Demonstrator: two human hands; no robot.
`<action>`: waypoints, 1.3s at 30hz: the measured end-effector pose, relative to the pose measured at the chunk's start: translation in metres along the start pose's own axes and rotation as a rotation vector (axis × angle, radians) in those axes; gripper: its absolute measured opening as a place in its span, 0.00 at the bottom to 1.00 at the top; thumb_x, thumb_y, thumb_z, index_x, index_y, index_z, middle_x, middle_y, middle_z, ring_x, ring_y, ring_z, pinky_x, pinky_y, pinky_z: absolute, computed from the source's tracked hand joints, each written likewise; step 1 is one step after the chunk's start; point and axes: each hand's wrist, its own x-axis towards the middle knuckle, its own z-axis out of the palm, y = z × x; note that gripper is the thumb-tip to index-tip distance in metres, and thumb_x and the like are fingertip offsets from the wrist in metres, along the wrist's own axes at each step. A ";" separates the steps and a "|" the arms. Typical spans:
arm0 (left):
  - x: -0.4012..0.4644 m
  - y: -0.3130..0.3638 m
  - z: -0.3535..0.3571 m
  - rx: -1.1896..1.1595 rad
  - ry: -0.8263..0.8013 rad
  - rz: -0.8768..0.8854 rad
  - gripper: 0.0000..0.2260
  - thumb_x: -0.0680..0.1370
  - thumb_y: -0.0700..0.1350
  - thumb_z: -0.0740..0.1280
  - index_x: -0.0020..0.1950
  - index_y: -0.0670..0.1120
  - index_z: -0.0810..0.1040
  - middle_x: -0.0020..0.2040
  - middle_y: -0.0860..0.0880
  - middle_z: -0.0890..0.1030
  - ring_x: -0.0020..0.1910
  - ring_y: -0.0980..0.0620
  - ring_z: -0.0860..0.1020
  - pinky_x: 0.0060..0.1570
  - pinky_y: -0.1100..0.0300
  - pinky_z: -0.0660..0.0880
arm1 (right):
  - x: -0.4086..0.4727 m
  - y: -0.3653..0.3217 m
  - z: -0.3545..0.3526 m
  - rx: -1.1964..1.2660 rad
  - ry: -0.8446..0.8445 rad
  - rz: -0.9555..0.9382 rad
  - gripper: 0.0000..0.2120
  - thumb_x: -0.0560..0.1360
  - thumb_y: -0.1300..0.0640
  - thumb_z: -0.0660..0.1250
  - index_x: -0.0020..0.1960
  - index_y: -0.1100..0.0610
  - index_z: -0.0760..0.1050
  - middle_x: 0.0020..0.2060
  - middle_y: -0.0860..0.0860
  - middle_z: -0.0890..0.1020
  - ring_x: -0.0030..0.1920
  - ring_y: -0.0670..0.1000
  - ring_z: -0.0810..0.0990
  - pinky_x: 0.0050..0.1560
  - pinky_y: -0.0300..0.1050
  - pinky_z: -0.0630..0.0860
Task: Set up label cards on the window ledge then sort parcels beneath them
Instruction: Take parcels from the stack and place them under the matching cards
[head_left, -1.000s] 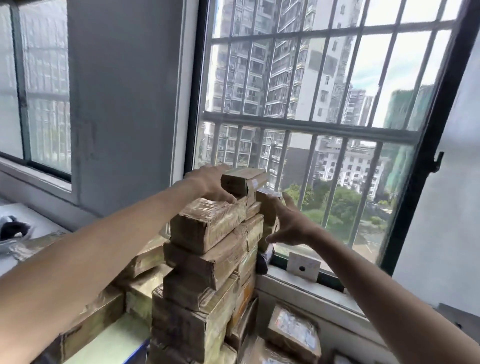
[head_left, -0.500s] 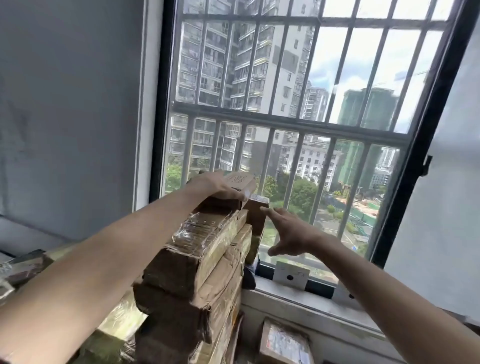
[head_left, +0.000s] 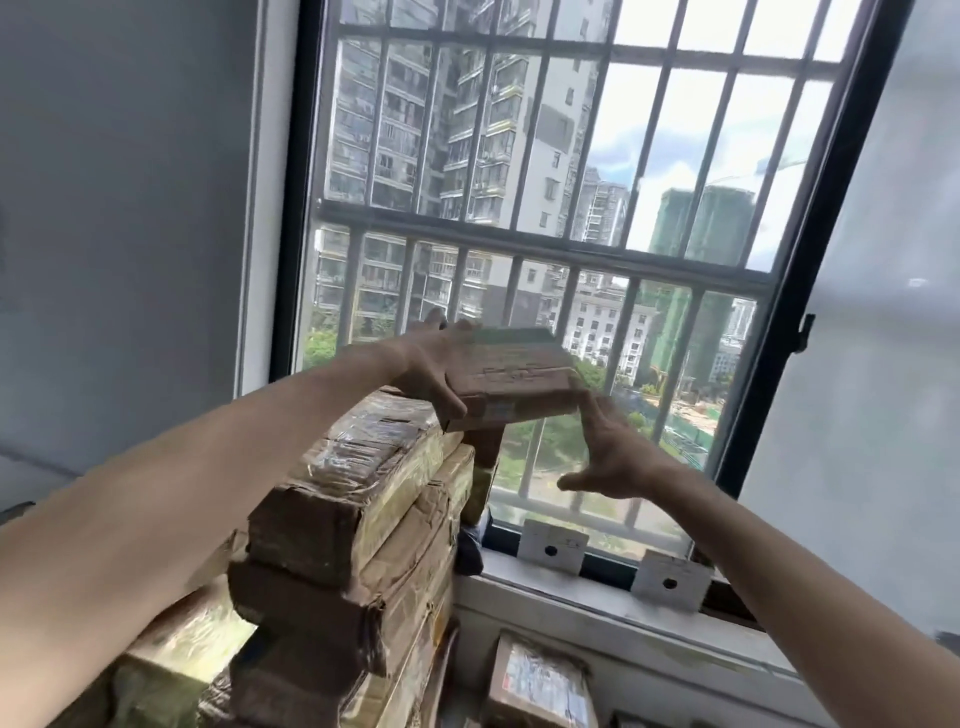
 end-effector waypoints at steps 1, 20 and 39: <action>-0.004 0.005 0.000 -0.016 -0.013 0.079 0.53 0.62 0.50 0.83 0.79 0.58 0.53 0.69 0.46 0.61 0.68 0.42 0.64 0.70 0.41 0.66 | -0.004 0.006 -0.007 0.009 0.015 0.004 0.67 0.66 0.49 0.81 0.77 0.42 0.25 0.80 0.52 0.38 0.80 0.63 0.48 0.77 0.60 0.55; -0.037 0.147 0.050 0.300 0.057 0.373 0.64 0.60 0.57 0.83 0.81 0.51 0.40 0.70 0.48 0.55 0.68 0.49 0.55 0.68 0.47 0.69 | -0.114 0.089 -0.055 -0.140 0.202 -0.007 0.62 0.56 0.36 0.80 0.77 0.46 0.46 0.62 0.51 0.58 0.65 0.57 0.62 0.62 0.61 0.76; -0.061 0.178 0.091 0.047 -0.194 0.325 0.61 0.61 0.52 0.83 0.81 0.58 0.43 0.73 0.47 0.57 0.72 0.43 0.63 0.74 0.44 0.62 | -0.170 0.132 -0.037 0.121 -0.151 0.010 0.60 0.62 0.40 0.81 0.81 0.50 0.47 0.65 0.51 0.60 0.64 0.55 0.68 0.73 0.49 0.66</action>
